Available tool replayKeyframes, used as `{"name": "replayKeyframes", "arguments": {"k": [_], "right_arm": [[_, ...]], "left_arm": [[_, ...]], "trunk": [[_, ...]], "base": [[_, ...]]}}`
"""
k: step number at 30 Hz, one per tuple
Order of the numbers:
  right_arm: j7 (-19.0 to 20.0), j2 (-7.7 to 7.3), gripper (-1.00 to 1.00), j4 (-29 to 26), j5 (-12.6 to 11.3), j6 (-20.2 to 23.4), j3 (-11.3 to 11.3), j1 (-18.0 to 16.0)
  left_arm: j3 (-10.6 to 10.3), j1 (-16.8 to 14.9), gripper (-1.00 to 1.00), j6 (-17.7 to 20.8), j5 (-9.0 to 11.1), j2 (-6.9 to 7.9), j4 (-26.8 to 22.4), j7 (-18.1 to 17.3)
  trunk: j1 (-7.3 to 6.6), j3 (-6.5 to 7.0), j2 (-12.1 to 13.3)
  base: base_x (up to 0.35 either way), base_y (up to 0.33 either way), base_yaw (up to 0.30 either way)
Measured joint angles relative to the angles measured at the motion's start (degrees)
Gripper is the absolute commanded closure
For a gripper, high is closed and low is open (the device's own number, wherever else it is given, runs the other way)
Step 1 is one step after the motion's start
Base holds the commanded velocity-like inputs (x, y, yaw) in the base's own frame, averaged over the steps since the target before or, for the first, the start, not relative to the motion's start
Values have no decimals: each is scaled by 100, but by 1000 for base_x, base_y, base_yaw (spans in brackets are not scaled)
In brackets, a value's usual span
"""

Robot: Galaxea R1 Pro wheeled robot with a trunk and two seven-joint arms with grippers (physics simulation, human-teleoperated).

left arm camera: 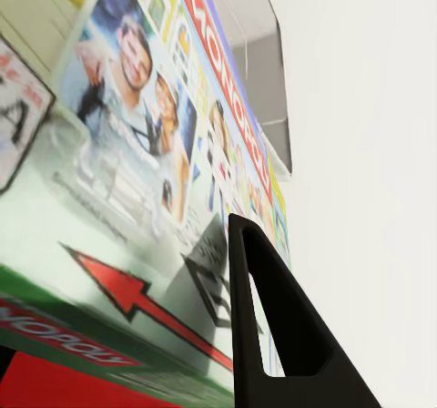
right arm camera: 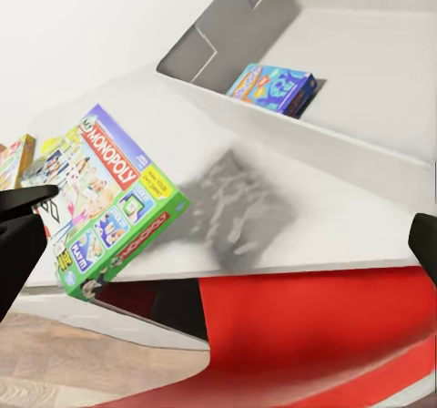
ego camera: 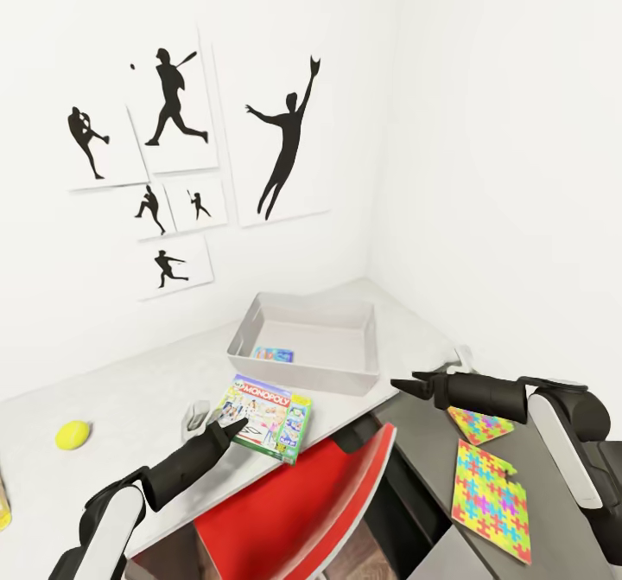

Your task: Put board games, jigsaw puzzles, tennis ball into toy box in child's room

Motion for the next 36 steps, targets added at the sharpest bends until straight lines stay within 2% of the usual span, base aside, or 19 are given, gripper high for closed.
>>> {"name": "replayKeyframes", "arguments": {"k": [21,36], "right_arm": [[5,-1,-100,0,-1,23,-28,-7],[3,0,-100,1,0,31,-57,-18]], "left_arm": [[8,0,100,-3,13,-1,0,6],[4,-7,100,-6,-7,-2,-1,9]], "trunk": [[1,0,0],[1,0,0]], "base": [[24,1,9],[23,0,180]]}}
